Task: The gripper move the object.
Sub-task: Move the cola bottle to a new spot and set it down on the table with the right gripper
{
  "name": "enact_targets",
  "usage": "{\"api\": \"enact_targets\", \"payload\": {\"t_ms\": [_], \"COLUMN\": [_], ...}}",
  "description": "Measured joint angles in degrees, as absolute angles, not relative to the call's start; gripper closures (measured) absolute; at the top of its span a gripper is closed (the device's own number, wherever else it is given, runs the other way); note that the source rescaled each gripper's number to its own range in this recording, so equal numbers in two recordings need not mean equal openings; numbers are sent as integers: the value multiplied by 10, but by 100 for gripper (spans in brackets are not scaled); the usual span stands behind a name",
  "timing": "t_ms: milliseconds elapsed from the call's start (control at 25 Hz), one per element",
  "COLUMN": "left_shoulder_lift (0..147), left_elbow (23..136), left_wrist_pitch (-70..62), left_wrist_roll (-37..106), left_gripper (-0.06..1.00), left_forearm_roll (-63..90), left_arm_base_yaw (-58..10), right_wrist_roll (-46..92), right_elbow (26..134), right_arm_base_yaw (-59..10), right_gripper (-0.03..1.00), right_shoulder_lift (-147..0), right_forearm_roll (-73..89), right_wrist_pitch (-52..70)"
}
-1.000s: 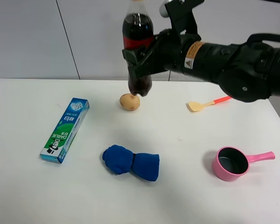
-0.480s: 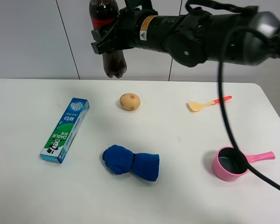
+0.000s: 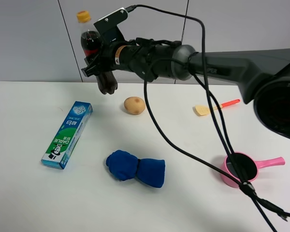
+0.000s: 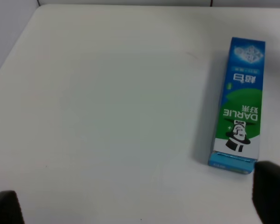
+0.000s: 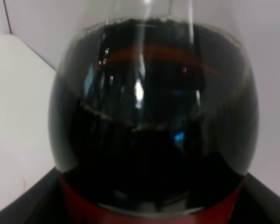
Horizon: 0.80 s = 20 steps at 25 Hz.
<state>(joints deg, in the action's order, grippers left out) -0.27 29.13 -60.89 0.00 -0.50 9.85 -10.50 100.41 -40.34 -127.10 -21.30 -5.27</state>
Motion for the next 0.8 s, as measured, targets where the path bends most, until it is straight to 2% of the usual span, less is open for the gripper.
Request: {"api": "enact_targets", "payload": {"t_ms": [520,800], "left_shoulder_lift": [-3,-3], "left_elbow": [291,291], "left_wrist_pitch": [-609,-609], "left_wrist_roll": [0,0], "left_gripper": [-6,-6], "left_forearm_roll": [-5,-5], "left_arm_base_yaw": [99,99], "right_wrist_roll": [-105,-105], "right_elbow": [1163,1181], "right_arm_base_yaw": [-403,-403], "right_gripper": [96,96], "right_shoulder_lift": [-1408,-1433], "right_forearm_roll": [-212,-204], "right_wrist_pitch": [-48,-47]}}
